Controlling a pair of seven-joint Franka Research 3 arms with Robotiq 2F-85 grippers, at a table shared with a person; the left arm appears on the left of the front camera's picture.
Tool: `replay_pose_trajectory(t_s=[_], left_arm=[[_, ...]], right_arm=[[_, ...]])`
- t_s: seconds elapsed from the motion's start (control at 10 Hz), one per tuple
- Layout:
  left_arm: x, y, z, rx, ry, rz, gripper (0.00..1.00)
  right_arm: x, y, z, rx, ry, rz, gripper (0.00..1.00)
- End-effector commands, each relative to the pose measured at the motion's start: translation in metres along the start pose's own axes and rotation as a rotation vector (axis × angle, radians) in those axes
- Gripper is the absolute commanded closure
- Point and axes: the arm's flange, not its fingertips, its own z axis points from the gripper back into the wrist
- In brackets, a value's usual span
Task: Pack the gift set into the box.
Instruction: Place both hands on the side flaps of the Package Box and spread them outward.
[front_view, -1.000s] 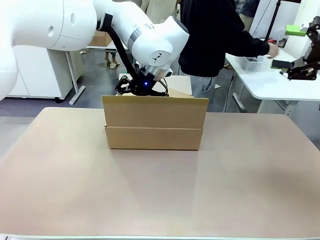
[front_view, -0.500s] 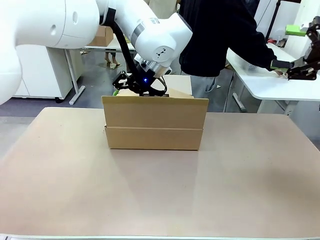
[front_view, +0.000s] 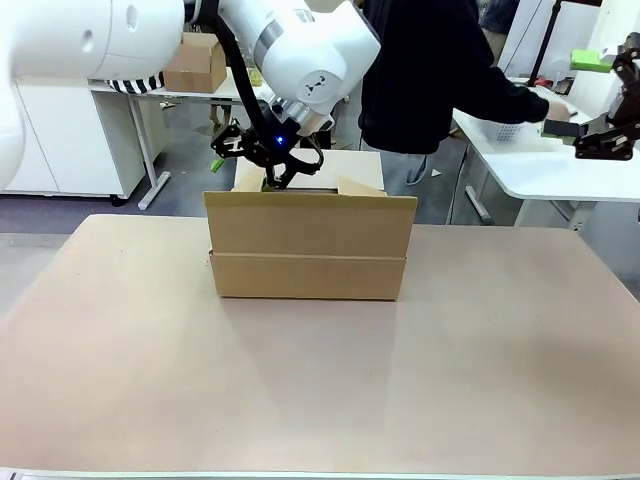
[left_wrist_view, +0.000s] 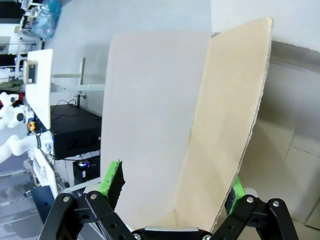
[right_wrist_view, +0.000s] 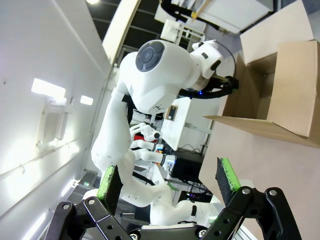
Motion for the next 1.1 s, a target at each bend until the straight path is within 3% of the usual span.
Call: replay_pose_trajectory(t_s=[0.0,0.5,1.0], left_arm=[[0.000,0.018,-0.008,0.005,-0.008,-0.005,0.00],[0.006,0.072,-0.019,-0.057,0.023,0.098,0.00],[0.000,0.128,-0.064,-0.235,0.136,0.137,0.00]], right_arm=[[0.002,-0.001,-0.003,0.020,-0.012,0.022,0.00],[0.002,-0.001,-0.003,0.020,-0.012,0.022,0.00],[0.002,-0.001,-0.003,0.020,-0.012,0.022,0.00]])
